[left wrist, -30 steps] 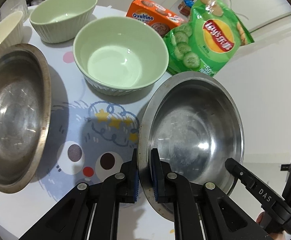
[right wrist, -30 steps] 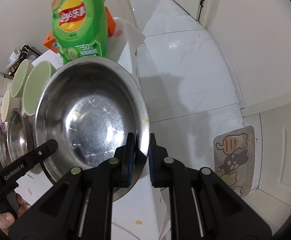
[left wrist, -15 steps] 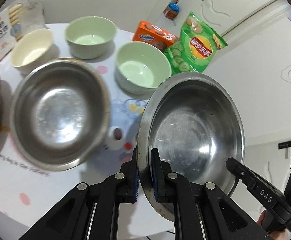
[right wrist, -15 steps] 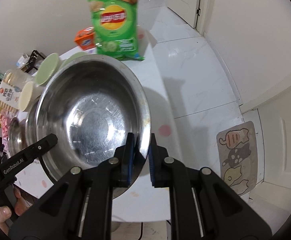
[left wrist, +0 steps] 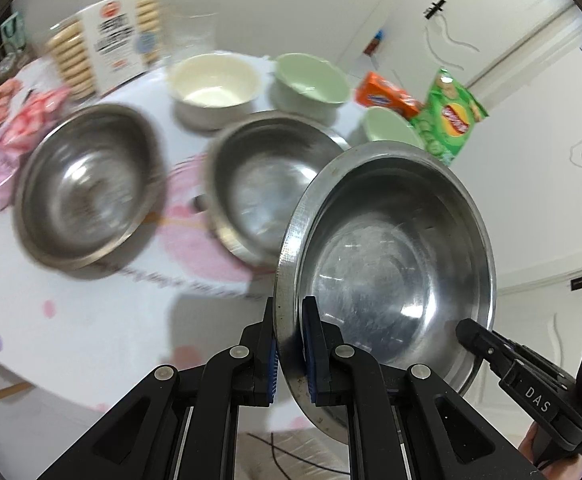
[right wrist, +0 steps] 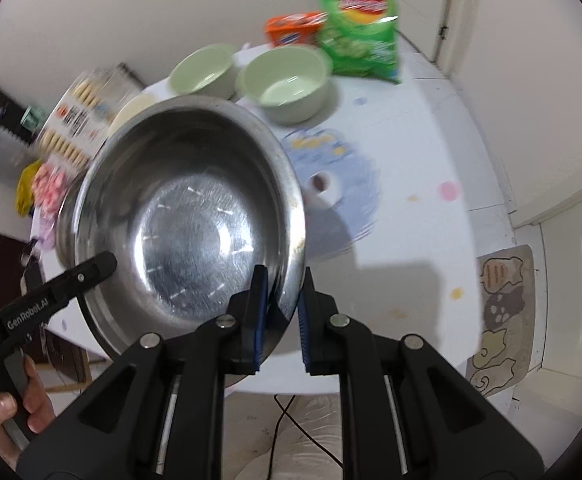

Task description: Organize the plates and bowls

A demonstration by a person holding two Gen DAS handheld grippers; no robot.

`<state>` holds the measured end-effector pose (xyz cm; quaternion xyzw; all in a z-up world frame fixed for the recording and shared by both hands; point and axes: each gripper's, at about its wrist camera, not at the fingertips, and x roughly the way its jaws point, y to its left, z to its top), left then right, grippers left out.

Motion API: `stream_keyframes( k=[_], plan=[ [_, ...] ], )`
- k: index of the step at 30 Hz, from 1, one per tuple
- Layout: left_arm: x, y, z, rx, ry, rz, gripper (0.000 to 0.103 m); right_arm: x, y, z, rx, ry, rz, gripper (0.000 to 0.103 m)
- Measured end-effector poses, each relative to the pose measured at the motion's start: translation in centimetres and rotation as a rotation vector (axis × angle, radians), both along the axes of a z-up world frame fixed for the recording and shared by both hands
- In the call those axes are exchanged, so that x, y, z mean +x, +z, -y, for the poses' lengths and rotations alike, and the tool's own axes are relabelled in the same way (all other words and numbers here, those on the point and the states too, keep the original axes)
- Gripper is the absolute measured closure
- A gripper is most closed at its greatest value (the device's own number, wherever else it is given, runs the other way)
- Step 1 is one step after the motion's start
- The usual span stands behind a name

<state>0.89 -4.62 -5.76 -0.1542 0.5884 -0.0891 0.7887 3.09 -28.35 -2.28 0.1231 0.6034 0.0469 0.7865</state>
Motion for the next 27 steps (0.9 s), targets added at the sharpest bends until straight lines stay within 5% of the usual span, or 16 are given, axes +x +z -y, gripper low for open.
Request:
stream_keyframes(
  k=[10,27],
  plan=[
    [-4.0,-2.8,-7.1,0.038,0.032,-0.032,0.092,-3.1,-2.0,-8.2,0.013,0.119,-0.034,0.086],
    [-5.9,-8.6,-11.9,0.054,0.056,-0.088,0.091,-5.4,-7.1,-14.4,-0.016,0.180,-0.071,0.085]
  ],
)
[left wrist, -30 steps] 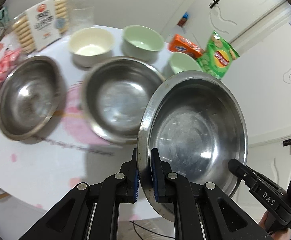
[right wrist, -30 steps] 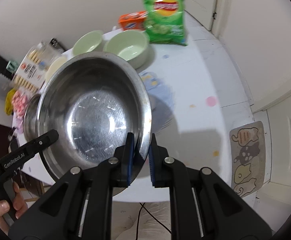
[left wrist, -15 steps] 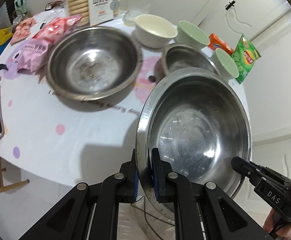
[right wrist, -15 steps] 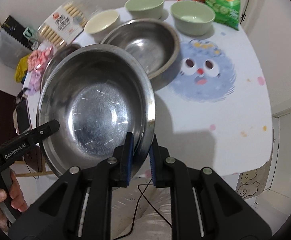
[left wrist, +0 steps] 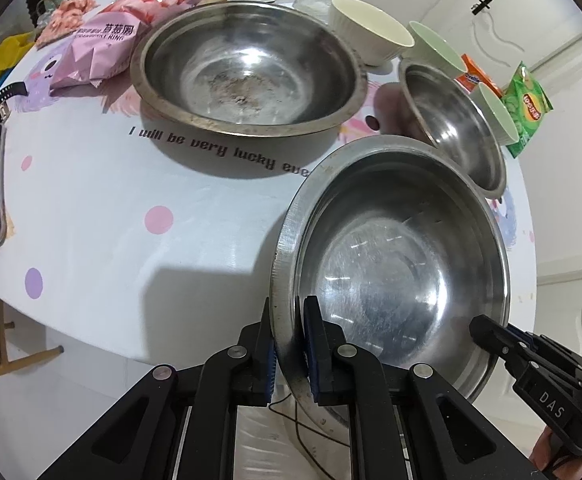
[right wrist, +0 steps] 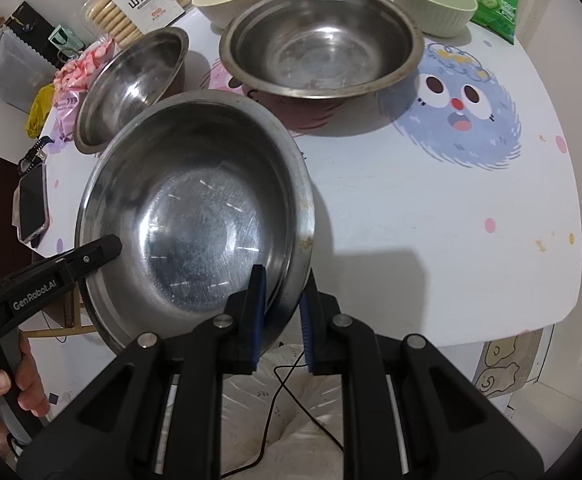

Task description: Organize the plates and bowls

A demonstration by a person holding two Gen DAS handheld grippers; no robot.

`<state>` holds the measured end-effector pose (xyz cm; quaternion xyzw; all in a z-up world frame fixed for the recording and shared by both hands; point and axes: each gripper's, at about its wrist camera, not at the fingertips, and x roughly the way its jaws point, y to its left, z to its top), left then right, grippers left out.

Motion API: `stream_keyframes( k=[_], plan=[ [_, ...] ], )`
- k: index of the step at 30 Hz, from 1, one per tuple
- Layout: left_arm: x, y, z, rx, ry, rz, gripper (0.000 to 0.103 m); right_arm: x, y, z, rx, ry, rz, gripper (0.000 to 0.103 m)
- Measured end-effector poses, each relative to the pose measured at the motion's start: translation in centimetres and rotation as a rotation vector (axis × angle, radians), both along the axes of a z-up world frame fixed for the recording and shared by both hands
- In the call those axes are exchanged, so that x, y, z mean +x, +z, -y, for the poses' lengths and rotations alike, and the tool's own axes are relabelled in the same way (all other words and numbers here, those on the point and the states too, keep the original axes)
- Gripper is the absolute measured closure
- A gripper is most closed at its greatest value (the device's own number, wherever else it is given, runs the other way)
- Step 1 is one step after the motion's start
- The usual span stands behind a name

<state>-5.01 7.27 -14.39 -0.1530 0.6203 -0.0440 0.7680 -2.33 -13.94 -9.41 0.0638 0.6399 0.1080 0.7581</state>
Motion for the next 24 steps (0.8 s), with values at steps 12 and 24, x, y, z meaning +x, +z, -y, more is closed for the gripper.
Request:
stream_keyframes(
  k=[12,24],
  plan=[
    [0.9,-1.3,-0.6,-0.007,0.005,0.005,0.092,0.4,-1.2,-0.2,0.000,-0.022,0.012,0.085],
    [1.0,-1.6,-0.5,0.004,0.000,0.013,0.092,0.7,-2.2,-0.3,0.001,-0.026,-0.008,0.082]
  ],
)
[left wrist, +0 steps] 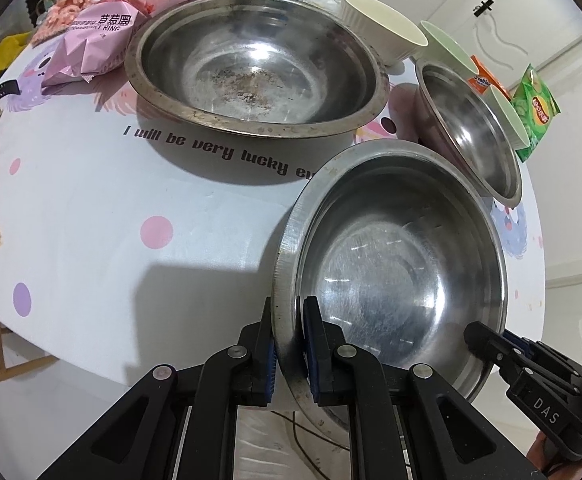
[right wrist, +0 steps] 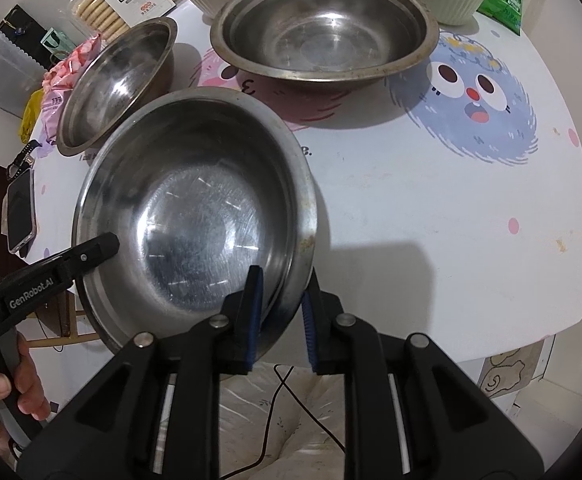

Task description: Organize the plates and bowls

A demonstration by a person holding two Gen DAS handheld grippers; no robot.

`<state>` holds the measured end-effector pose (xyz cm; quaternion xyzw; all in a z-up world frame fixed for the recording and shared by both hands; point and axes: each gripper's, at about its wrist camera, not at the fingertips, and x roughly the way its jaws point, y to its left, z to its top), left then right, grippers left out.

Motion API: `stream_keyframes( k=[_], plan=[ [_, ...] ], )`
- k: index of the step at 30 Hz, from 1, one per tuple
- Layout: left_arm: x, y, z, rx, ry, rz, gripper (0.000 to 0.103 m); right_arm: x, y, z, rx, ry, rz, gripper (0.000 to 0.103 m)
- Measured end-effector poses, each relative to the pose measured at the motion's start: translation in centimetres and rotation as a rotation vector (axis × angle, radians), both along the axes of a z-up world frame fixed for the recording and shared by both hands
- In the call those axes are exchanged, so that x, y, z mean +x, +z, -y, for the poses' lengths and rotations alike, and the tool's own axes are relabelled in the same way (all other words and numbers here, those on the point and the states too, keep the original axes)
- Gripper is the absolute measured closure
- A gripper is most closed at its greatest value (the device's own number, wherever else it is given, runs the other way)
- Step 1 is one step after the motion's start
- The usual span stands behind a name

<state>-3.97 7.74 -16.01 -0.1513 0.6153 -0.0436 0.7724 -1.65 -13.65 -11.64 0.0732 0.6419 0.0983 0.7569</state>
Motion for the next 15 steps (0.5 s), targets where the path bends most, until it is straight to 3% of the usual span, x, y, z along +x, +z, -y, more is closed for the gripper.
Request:
stream_keyframes(
  k=[3,5,8,10,15],
  plan=[
    [0.1,0.0,0.1,0.002,0.002,0.000,0.091,0.0,-0.1,0.0,0.001,0.004,-0.003,0.080],
    [0.0,0.0,0.1,0.001,0.009,-0.007,0.089,0.0,-0.1,0.0,-0.003,0.007,0.001,0.068],
    [-0.3,0.3,0.0,0.001,0.023,-0.001,0.067,-0.1,0.4,0.0,-0.005,0.007,0.018,0.052],
    [-0.5,0.6,-0.3,-0.015,0.042,0.006,0.035,0.0,0.8,0.1,-0.001,0.010,0.028,0.052],
    [-0.8,2.3,-1.5,-0.041,0.090,0.030,0.019,0.2,2.4,0.9,-0.005,0.025,0.038,0.050]
  ],
)
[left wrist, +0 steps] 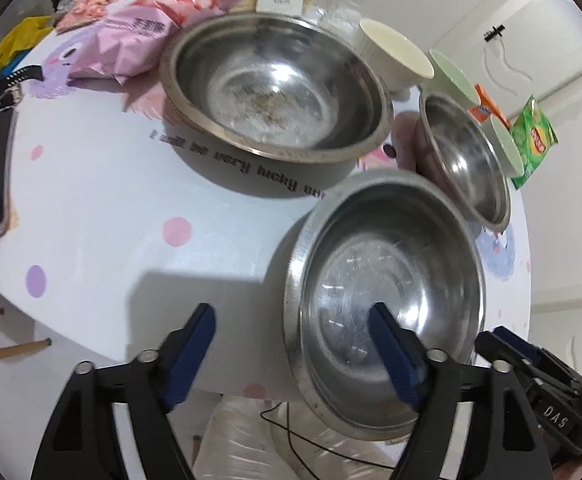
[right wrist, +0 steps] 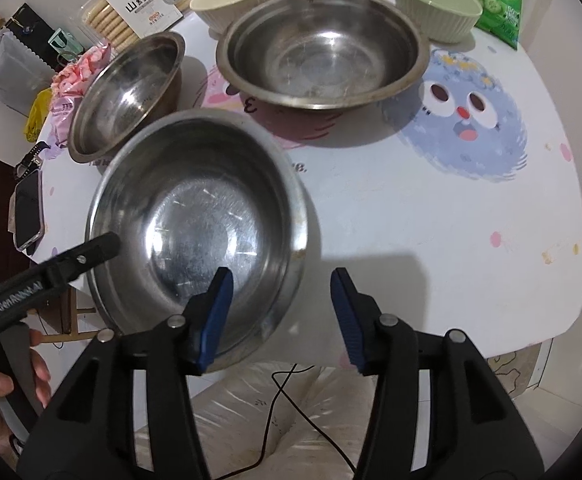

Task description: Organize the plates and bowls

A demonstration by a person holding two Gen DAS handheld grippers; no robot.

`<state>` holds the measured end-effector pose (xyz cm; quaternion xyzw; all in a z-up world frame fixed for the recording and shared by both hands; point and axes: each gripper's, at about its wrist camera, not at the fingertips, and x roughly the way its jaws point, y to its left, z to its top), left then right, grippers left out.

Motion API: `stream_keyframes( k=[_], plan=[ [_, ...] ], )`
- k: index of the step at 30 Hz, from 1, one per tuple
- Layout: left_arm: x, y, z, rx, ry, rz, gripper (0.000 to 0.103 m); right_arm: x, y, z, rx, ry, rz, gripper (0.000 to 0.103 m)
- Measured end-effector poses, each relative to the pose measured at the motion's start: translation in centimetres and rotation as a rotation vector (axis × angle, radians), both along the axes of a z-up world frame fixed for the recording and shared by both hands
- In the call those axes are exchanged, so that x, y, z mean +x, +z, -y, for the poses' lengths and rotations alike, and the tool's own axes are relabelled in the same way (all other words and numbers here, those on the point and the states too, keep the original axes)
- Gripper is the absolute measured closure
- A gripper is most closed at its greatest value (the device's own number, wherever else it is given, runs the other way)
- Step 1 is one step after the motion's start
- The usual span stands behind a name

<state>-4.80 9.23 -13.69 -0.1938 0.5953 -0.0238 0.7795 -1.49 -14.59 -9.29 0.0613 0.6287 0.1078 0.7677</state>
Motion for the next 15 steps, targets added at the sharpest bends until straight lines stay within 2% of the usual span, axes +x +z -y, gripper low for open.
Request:
stream_keyframes(
  k=[3,6,10,15],
  plan=[
    [0.2,1.0,-0.9,-0.026,0.043,0.008,0.017,0.4,1.6,0.6,-0.005,0.012,0.029,0.046],
    [0.6,2.0,-1.7,-0.060,0.103,0.019,0.008,1.5,3.8,0.4,-0.008,0.069,0.085,0.043],
    [1.6,2.8,-2.5,-0.086,0.161,0.036,0.001,4.3,6.1,-0.8,0.044,0.144,0.131,0.029],
    [2.8,3.0,-3.6,-0.101,0.245,0.035,0.000,8.6,6.9,-3.0,0.130,0.217,0.106,0.028]
  ],
)
